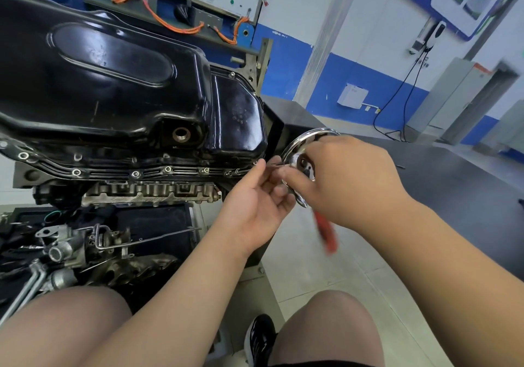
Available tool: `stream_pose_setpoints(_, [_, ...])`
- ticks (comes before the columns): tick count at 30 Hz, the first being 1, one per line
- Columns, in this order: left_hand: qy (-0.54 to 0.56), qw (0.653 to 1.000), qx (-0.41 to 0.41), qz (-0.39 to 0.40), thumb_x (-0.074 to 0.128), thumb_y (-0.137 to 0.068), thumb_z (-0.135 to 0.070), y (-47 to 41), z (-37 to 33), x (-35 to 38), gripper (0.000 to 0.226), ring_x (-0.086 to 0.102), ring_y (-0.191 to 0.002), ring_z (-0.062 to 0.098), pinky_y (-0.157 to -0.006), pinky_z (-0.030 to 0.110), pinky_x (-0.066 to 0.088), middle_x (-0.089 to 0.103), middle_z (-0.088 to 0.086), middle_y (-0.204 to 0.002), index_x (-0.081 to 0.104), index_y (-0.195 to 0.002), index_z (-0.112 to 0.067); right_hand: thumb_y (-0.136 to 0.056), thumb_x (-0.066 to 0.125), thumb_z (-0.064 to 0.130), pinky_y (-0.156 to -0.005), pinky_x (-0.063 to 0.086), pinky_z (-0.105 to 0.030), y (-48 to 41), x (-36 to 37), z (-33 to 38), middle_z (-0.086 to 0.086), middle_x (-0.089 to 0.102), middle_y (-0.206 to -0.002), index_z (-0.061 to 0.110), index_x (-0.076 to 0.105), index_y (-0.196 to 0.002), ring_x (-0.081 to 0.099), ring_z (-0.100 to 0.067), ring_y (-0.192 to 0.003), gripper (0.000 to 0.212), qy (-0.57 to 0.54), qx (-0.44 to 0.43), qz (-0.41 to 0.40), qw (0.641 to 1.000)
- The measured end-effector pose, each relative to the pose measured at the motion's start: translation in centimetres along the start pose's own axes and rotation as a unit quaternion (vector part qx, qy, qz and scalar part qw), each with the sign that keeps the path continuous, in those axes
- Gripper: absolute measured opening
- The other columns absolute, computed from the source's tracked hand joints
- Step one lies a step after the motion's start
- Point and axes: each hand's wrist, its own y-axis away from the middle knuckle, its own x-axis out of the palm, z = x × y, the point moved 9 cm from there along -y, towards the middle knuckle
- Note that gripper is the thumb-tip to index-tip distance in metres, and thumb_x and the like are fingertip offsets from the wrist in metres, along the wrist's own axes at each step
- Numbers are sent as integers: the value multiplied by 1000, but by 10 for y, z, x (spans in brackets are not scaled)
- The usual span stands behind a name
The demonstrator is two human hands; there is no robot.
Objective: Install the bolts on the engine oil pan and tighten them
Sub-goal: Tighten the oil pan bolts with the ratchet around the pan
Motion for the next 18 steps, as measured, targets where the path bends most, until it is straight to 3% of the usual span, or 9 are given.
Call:
stream_pose_setpoints(2, [9,1000,0,-16,54,-90,-30,-1,3,-1,20,44,-50,5,-67,22,41,50,-5,-72,65,-88,-13,-76,16,73,-46,24,-25,2,7,-2,3,49,-61,20,47,-60,49,-18,-57,63,-37,46,27,998])
stream_pose_setpoints(5, [-4,999,1,-39,60,-83,-36,-2,5,-5,25,38,-50,5,-70,23,37,36,-7,-54,62,-73,-13,-71,21,75,-44,23,-25,3,10,-1,3,46,-56,19,42,-56,44,-14,-52,61,-86,49,30,995])
stream_pose_setpoints(9, [-17,998,-3,-52,63,-82,-40,-1,1,-7,31,35,-41,6,-58,23,44,31,-8,-47,53,-64,-18,-81,46,58,-60,31,-27,0,1,7,8,53,-90,24,56,-88,46,-14,-92,37,-24,-45,-14,999])
stream_pose_setpoints(11, [-25,999,0,-38,59,-88,-43,-1,0,-5,35,36,-44,8,-55,24,43,33,-7,-51,55,-62,-19,-84,52,52,-65,32,-26,-1,-5,7,8,55,-97,25,61,-100,47,-15,-98,32,-25,-55,-34,998])
stream_pose_setpoints(13, [-22,1000,1,-5,53,-90,-44,0,-1,1,33,40,-50,8,-62,26,43,43,-6,-60,62,-71,-18,-83,42,61,-60,31,-26,-3,-5,4,7,57,-88,25,62,-90,51,-16,-87,41,-19,-35,-34,999])
stream_pose_setpoints(15, [-10,1000,3,14,49,-94,-38,1,-3,4,30,45,-58,9,-70,27,43,54,-2,-77,65,-86,-14,-77,25,71,-49,25,-24,-4,0,-1,4,53,-66,21,53,-65,51,-16,-63,59,-30,16,-12,999])
stream_pose_setpoints(18, [-1,1000,5,-12,49,-95,-28,0,-3,0,28,42,-68,9,-73,26,38,47,2,-83,66,-88,-8,-70,22,77,-44,22,-23,-1,9,-6,2,43,-46,18,41,-49,43,-14,-45,66,-105,75,24,991])
